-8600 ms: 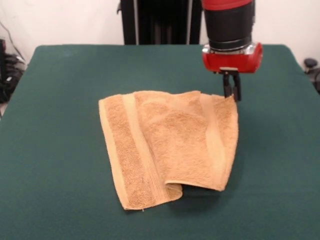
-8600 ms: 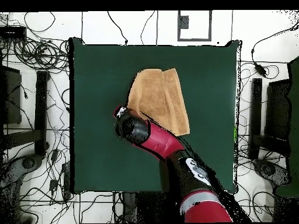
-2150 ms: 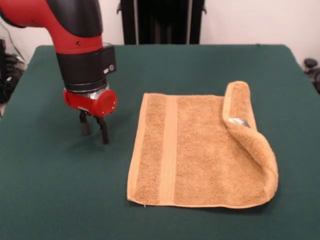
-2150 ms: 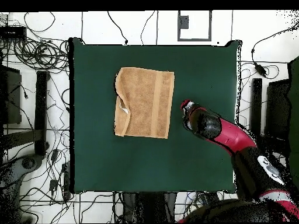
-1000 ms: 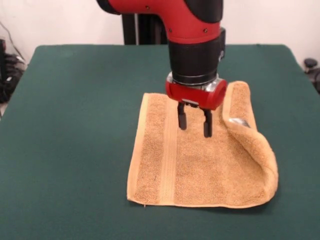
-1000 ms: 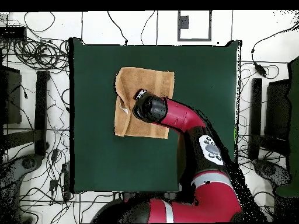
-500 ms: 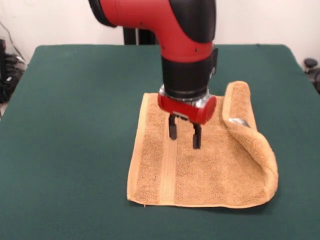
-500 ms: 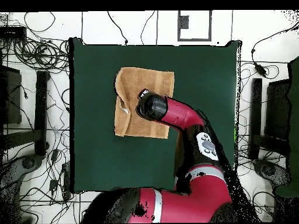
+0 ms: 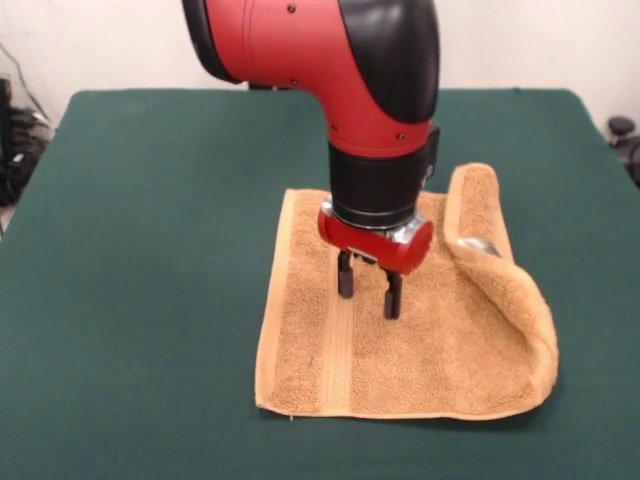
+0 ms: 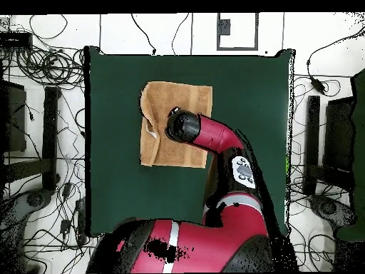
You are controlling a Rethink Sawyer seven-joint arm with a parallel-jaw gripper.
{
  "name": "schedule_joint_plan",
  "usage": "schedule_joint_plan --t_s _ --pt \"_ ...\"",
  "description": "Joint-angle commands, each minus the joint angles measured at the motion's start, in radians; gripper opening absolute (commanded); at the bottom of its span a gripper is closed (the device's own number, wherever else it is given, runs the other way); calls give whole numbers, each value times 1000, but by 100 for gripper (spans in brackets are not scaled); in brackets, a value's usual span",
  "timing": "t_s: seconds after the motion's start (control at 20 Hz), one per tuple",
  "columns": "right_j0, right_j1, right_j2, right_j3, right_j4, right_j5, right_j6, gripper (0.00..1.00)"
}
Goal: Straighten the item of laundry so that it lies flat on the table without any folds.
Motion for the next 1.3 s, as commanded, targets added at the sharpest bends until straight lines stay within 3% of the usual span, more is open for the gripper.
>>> schedule_joint_plan --t_s 0.05,0.4,0.7,1.3 --pt "21 252 84 -106 48 -186 180 100" --pt "53 269 64 -121 71 -200 233 100" --pt "101 214 25 -73 108 -146 287 100" --pt "119 146 24 -8 153 -120 279 100"
